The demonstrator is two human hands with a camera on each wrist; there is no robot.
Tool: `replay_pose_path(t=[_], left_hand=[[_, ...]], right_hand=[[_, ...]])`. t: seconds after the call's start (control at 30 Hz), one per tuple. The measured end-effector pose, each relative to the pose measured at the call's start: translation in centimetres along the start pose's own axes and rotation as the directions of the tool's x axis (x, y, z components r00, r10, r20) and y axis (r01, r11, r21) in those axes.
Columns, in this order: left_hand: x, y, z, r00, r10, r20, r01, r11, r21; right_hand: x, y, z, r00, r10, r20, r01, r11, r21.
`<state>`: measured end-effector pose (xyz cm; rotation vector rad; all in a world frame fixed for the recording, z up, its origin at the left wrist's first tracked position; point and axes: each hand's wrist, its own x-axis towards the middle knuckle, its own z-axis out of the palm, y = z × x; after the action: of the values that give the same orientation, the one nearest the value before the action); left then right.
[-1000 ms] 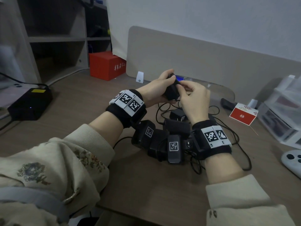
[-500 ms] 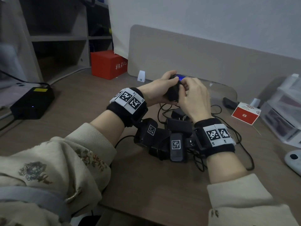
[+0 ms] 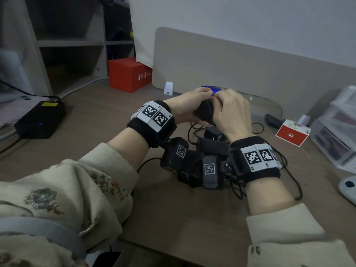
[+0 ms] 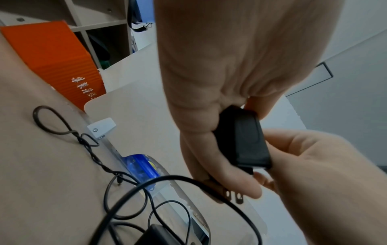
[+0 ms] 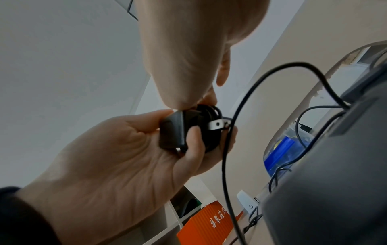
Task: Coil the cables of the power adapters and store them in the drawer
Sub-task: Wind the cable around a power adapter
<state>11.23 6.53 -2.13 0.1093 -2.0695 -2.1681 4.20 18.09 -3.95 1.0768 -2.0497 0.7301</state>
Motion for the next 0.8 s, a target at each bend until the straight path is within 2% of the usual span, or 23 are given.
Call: replay_pose_path(t=[0.2,0.43,0.57,0.8], left_hand=[[0.27,-0.12,0.56,0.994,0.065,-0.09,-0.061,0.997,0.043],[0.16,-0.2,0.55,0.991,0.121,-0.048,-0.116,0.988,0.104],[0.25,-0.4,0.48,0.989,0.131,-0.072,-0.123,0.986,0.114],[0.33,-0.43,0.42,0.979,0.184,-0.085,-0.171,0.976,0.136]], right_hand=[[-0.05,0.22,0.2,0.998,0.022,-0.064,-0.022,1.0,0.009],[-0.09,0.48,0.27,0.997,0.068,-0.021,-0.065,0.992,0.108],[-0.05,0.56,0.24,0.993,0.108,0.037,-0.113,0.979,0.17],[0.0,0.46,0.14,0.993,0.117,0.028,-0.12,0.943,0.312]])
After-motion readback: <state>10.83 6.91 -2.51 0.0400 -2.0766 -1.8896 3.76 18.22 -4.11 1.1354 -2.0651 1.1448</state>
